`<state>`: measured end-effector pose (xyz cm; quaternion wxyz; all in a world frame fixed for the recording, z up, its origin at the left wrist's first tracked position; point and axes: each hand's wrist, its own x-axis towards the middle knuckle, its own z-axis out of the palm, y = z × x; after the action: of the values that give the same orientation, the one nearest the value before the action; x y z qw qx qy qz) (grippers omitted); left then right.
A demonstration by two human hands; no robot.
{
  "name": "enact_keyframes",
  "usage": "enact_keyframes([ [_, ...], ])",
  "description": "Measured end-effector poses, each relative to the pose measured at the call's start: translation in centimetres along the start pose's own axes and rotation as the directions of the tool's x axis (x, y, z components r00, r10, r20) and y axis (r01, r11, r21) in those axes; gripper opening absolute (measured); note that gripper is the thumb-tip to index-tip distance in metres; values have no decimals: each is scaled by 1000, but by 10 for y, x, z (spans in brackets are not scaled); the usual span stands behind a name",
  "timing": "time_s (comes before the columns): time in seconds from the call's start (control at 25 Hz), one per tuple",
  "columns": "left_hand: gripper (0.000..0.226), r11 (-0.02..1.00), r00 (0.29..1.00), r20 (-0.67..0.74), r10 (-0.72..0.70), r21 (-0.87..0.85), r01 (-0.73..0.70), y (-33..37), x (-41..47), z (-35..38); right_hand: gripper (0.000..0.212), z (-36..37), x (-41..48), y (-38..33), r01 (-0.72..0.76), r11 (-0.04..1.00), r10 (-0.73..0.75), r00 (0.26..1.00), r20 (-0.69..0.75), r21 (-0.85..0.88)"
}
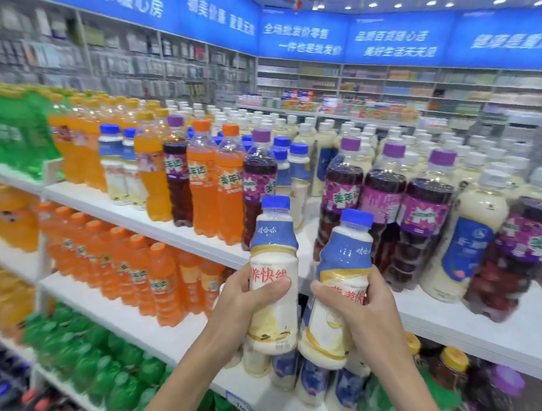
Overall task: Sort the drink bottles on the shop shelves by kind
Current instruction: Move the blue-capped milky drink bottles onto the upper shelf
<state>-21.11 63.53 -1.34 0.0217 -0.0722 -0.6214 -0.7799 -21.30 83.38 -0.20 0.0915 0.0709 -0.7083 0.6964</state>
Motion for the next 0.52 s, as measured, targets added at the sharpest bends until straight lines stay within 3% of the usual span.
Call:
enact_keyframes([
  [0.28, 59, 999, 992, -118, 42, 16, -40, 1, -19, -34, 43, 30, 3, 3, -8, 1000, 8, 995, 103, 3],
  [0.52, 52, 997, 994, -68, 82, 12, -82, 16, 8, -80, 41, 68, 22, -2, 33, 999, -33, 999, 9, 2],
])
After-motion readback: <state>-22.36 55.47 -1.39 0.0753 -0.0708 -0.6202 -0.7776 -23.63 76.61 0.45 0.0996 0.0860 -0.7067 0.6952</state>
